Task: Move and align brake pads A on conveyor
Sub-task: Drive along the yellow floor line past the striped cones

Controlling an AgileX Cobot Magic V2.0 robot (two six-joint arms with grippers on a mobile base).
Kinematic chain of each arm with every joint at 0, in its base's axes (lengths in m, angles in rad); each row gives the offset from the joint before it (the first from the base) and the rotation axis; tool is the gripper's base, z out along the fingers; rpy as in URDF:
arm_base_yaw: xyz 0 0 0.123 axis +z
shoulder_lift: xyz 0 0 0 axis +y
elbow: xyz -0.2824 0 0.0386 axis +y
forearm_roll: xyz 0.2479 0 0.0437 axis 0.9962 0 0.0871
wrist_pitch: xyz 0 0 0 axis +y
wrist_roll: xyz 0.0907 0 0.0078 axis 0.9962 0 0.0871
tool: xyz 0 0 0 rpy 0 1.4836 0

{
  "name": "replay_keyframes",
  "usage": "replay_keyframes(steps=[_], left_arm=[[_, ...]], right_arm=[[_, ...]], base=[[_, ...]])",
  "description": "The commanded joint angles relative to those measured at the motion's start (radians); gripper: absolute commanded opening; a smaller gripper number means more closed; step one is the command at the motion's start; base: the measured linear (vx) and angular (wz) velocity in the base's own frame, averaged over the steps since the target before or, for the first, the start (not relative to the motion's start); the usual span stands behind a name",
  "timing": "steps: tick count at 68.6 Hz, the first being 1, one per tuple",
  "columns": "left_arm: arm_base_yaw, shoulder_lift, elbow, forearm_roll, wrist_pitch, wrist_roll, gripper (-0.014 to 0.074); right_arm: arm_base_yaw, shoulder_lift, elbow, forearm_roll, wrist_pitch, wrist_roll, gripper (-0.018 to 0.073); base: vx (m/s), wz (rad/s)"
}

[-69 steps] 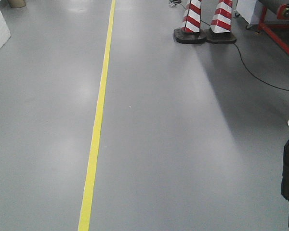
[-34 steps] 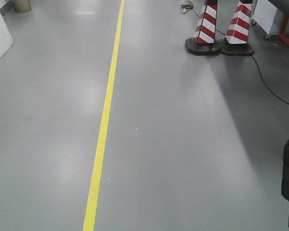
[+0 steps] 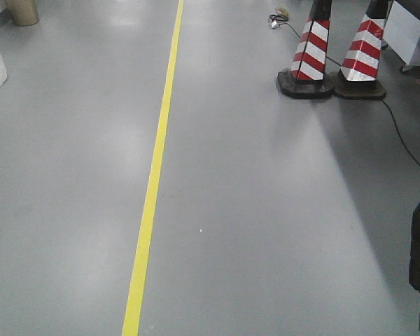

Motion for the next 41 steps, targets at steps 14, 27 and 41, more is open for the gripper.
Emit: replay_keyframes(steps=[14,27,41], left_arm=[[-0.005,-0.003,-0.03,-0.009,-0.076,-0.001,0.006],[-0.005,-0.003,-0.03,-0.009,-0.077,-0.001,0.006],[-0.005,-0.003,-0.03,-0.009,-0.077,-0.001,0.006]], right_arm=[[-0.003,0.003,-0.034,0.016,-0.081,-0.005,-0.0003],[-0.003,0.003,-0.034,0.016,-0.081,-0.005,-0.0003],[-0.003,0.003,-0.034,0.016,-0.081,-0.005,-0.0003]], base=[[0.59,0.01],[0.58,0.03],[0.59,-0.01]])
